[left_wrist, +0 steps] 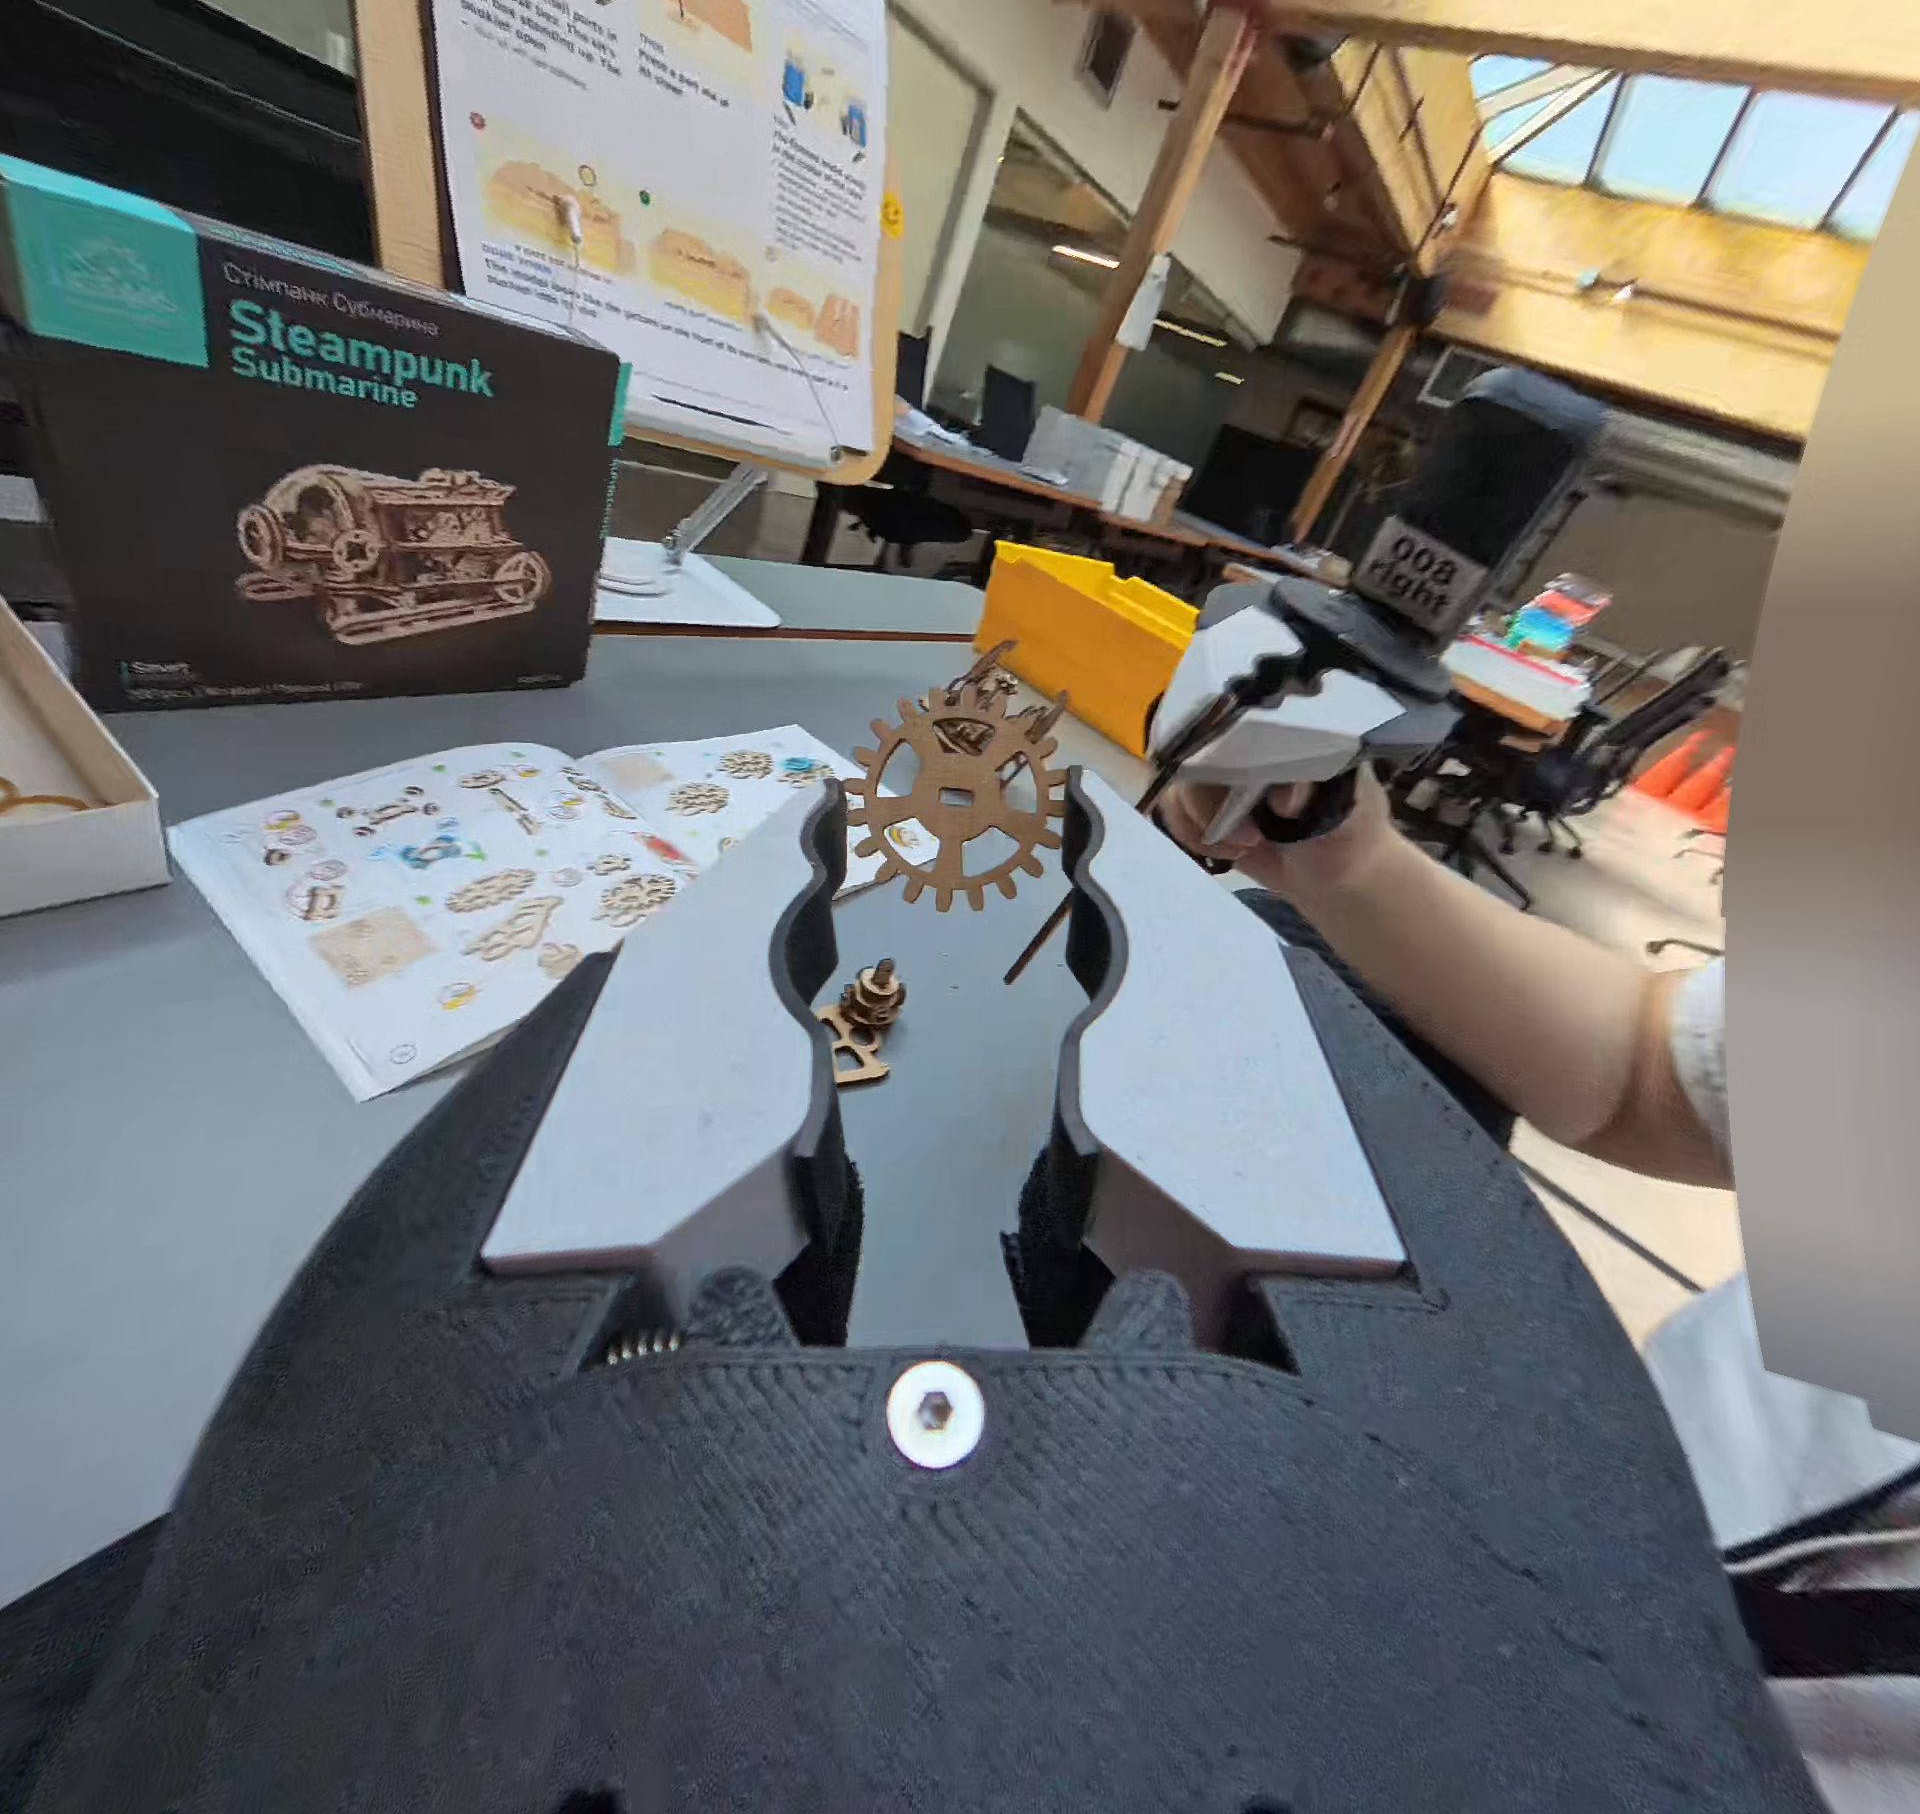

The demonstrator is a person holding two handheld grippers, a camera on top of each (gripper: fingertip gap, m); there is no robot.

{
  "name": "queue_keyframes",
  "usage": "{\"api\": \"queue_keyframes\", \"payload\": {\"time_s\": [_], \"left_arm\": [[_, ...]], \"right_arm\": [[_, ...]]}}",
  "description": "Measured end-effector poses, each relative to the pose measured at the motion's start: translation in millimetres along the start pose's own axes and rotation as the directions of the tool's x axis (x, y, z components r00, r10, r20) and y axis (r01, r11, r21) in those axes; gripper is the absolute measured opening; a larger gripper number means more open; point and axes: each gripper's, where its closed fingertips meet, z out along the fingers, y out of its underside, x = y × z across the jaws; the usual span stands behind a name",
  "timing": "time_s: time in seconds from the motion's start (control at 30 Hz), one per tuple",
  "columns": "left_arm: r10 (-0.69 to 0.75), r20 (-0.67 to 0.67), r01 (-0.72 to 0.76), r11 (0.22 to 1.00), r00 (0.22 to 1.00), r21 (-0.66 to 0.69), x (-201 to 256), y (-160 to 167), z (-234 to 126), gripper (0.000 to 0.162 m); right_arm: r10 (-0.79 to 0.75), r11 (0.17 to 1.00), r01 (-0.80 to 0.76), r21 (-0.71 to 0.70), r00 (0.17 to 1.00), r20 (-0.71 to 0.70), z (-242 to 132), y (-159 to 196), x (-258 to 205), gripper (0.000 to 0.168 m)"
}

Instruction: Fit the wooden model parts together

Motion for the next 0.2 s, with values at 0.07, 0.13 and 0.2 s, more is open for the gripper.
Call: {"api": "queue_keyframes", "payload": {"time_s": [0.07,0.13,0.2], "left_arm": [[-0.009,-0.019,0.008,0.998,1.0,-0.058,-5.1,2.9,-9.5,0.039],[0.103,0.08,-0.085,0.974,0.991,-0.209,-20.2,22.5,-14.1,0.04],[0.223,0.125,-0.161,0.911,0.967,-0.38,-29.2,46.3,-16.1,0.04]], "right_arm": [[-0.147,0.986,0.146,-0.075,0.989,-0.005,-1.3,11.4,-2.3,0.001],[-0.363,0.907,0.369,-0.201,0.929,0.064,-3.4,33.5,-16.0,0.001],[-0.433,0.792,0.466,-0.395,0.884,0.173,-6.1,76.8,-21.6,0.001]]}}
